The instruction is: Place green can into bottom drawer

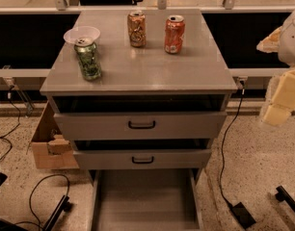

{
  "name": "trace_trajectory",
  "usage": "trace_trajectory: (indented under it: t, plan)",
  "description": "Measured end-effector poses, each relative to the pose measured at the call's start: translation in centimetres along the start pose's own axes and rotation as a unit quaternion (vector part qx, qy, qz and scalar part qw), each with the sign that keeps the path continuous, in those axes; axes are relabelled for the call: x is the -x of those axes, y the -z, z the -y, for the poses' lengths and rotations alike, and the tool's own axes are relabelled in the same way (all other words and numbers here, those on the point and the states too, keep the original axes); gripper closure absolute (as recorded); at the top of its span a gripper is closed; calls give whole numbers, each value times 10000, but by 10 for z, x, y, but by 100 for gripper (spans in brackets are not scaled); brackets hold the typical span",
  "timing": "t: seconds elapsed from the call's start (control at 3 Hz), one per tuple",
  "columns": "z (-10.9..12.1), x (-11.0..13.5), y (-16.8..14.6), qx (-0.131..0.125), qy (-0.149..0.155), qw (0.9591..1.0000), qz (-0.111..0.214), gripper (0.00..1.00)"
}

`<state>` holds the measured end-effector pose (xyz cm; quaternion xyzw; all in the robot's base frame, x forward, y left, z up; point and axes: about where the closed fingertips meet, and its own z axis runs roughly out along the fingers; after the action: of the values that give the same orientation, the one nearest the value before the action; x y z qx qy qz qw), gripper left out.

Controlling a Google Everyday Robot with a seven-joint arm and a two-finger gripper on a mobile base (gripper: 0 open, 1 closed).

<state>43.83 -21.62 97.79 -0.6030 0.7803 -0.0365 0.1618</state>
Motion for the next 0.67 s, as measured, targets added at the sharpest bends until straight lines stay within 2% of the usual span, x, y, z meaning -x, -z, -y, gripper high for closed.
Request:
trace_trajectory:
  t: [0.33, 0.67]
  plan:
    - [0, 0, 0, 0, 0, 10000, 0, 0]
    - [9, 3, -9, -70, -155, 9997, 184, 0]
